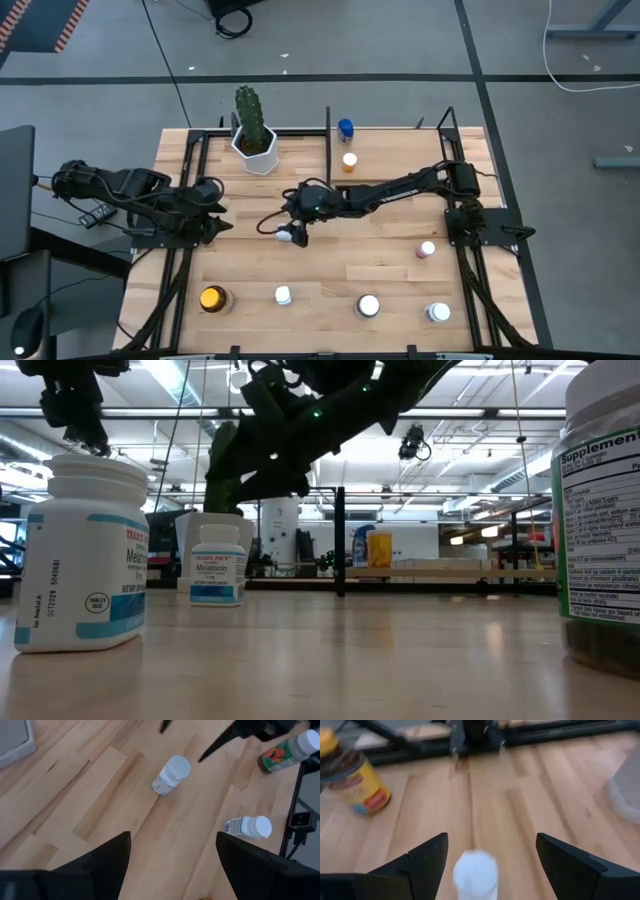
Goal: Pick and place medicine bottles onto shelf by color
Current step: Put the top white pill bottle on the shelf
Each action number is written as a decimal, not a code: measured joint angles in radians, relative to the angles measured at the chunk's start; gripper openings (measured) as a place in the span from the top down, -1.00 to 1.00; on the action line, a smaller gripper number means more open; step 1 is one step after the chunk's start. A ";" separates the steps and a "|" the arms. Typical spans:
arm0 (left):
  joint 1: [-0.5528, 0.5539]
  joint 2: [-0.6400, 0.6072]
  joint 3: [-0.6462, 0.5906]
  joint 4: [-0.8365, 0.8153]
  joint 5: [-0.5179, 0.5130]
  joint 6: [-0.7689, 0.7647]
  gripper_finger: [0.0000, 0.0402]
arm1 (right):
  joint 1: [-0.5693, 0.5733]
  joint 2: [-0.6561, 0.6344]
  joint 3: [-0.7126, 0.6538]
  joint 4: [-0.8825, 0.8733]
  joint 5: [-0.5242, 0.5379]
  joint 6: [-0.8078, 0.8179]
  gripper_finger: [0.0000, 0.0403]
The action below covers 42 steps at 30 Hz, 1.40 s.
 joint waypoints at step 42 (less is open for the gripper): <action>-0.001 0.066 0.000 0.007 -0.003 -0.076 -0.48 | 0.041 0.072 -0.002 0.011 0.064 -0.021 -0.54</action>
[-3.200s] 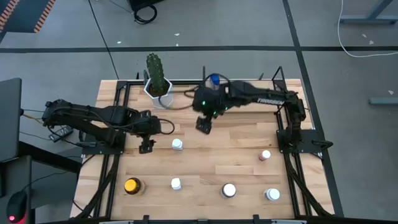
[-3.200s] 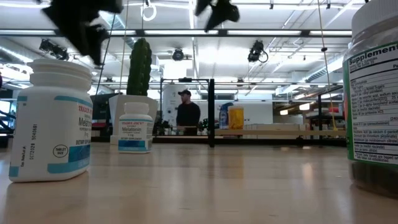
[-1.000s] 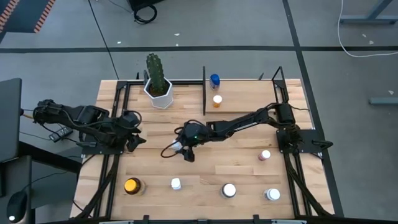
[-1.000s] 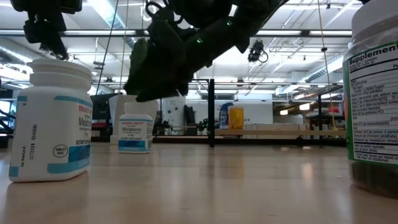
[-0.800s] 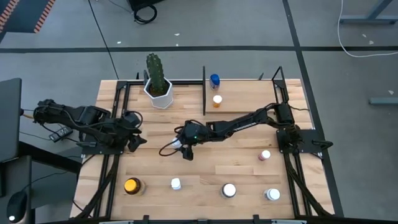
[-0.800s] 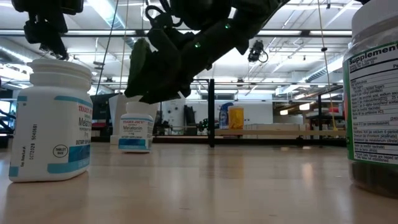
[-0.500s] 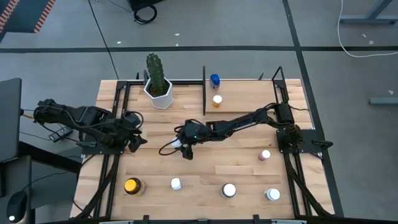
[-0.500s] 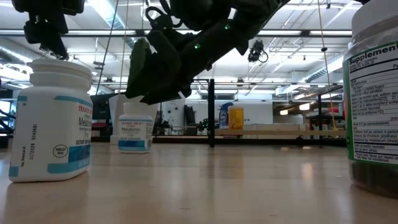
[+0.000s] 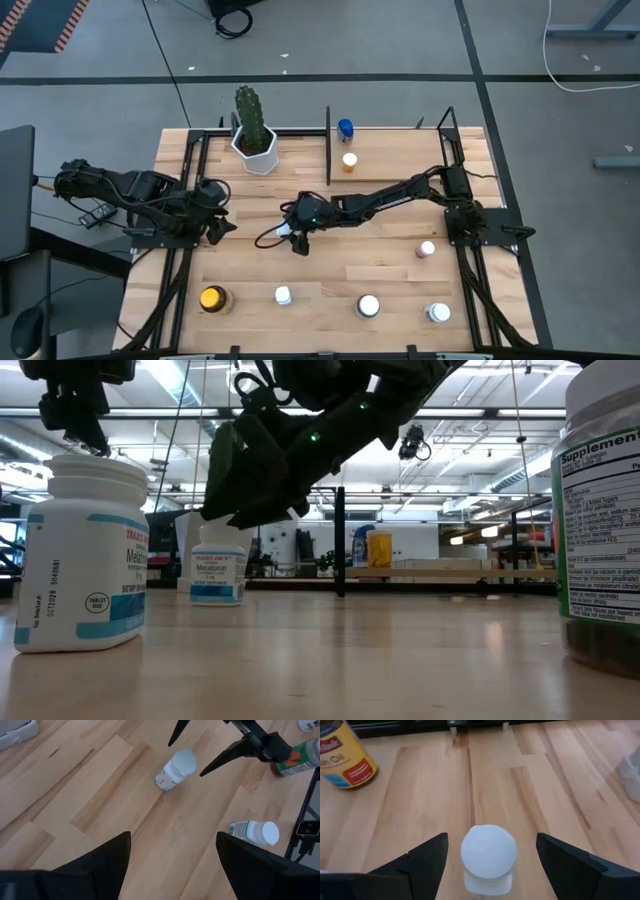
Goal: Pick and place medicine bottles onto shelf by color
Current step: Put the top white pill bottle on the shelf
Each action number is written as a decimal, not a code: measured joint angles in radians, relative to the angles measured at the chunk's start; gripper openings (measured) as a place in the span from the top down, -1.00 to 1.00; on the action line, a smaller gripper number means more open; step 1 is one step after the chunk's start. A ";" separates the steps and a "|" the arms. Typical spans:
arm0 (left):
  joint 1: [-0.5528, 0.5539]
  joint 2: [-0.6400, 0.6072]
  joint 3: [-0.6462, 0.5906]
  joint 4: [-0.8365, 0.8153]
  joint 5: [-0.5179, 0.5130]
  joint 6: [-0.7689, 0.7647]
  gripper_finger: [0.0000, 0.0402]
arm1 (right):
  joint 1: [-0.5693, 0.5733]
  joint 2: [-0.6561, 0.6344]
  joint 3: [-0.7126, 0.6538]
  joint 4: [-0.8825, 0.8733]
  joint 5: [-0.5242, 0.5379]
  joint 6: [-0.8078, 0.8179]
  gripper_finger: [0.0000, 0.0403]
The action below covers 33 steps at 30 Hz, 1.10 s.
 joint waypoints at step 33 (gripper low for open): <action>0.000 0.000 0.000 0.008 0.000 -0.011 -0.48 | 0.003 0.043 0.000 0.025 0.034 0.085 -0.19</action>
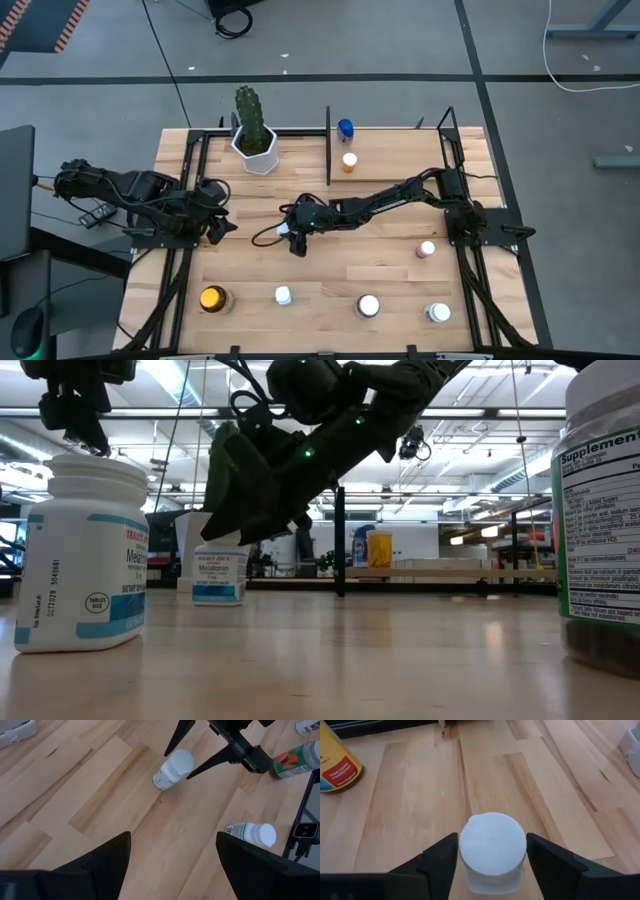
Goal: Pick and place medicine bottles onto shelf by color
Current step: Put the top white pill bottle on the shelf
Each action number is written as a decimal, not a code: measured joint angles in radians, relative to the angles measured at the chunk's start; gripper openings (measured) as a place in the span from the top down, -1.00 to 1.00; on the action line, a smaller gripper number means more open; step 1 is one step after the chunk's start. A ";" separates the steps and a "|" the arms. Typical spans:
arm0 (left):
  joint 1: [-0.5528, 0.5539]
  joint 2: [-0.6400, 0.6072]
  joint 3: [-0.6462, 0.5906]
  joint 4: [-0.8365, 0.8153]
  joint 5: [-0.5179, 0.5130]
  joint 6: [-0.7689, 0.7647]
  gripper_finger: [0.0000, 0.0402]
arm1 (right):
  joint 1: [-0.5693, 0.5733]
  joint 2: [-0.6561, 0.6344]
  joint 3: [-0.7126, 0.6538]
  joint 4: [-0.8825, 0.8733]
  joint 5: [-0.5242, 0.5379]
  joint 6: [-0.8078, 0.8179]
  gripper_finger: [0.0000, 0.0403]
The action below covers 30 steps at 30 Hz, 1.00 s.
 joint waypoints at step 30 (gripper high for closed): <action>0.000 0.000 0.000 0.014 -0.051 0.031 -0.48 | -0.144 -0.404 0.037 -0.547 0.134 0.095 0.01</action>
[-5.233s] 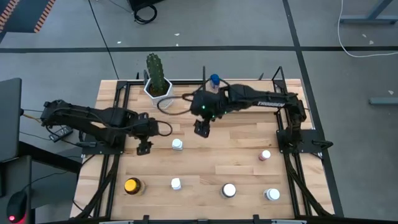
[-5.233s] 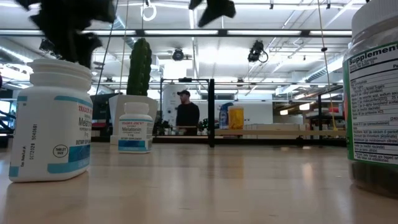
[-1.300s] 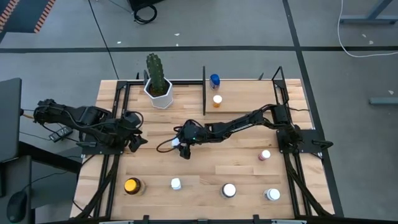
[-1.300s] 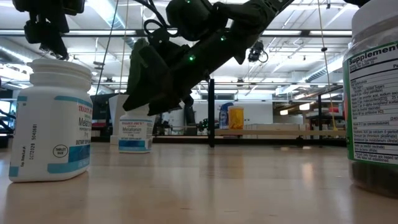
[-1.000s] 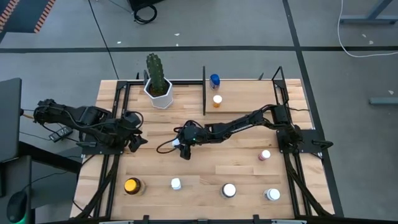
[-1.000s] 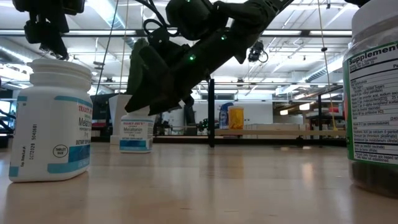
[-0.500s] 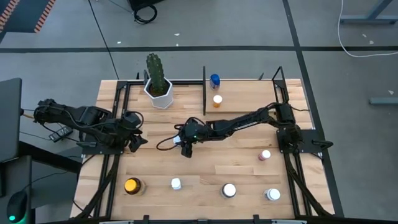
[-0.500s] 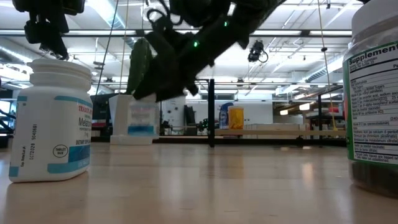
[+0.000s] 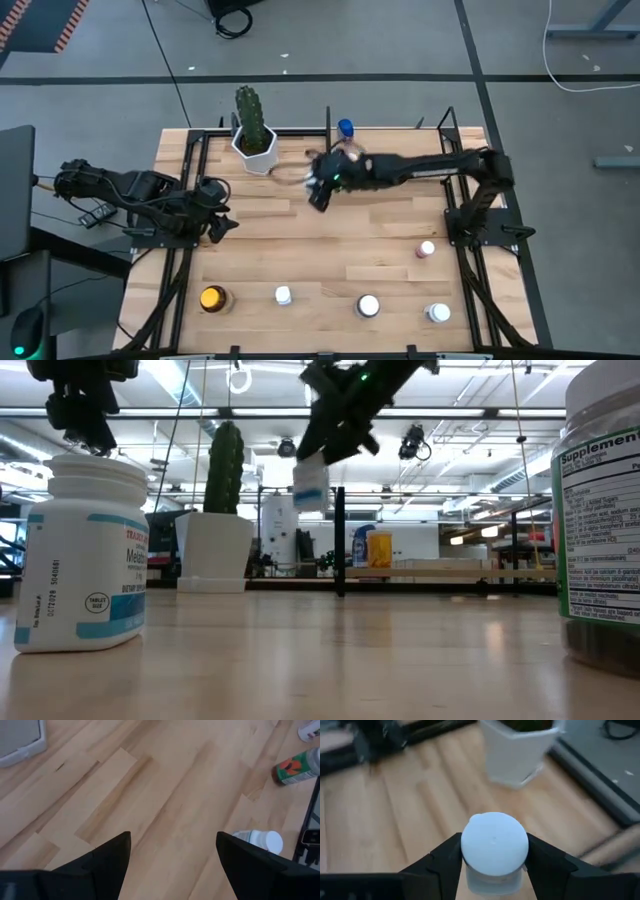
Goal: Pick and place medicine bottles onto shelf by color
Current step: Put the top white pill bottle on the shelf
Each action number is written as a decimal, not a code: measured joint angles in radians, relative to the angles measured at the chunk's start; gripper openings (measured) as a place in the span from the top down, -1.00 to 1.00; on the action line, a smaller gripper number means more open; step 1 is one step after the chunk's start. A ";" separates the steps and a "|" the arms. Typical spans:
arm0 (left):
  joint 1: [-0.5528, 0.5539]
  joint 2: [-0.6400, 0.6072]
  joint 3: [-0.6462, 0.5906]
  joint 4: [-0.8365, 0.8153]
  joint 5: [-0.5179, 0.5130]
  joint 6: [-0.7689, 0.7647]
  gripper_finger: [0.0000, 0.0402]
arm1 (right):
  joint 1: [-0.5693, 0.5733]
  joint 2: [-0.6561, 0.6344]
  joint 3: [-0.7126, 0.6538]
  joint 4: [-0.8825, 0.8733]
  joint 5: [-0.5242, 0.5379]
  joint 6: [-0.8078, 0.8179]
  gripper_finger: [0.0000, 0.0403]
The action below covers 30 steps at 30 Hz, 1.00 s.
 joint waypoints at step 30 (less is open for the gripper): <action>0.000 0.042 0.000 0.420 -0.151 -0.079 -0.48 | -0.564 -0.193 -0.238 -0.044 -0.056 -0.046 0.02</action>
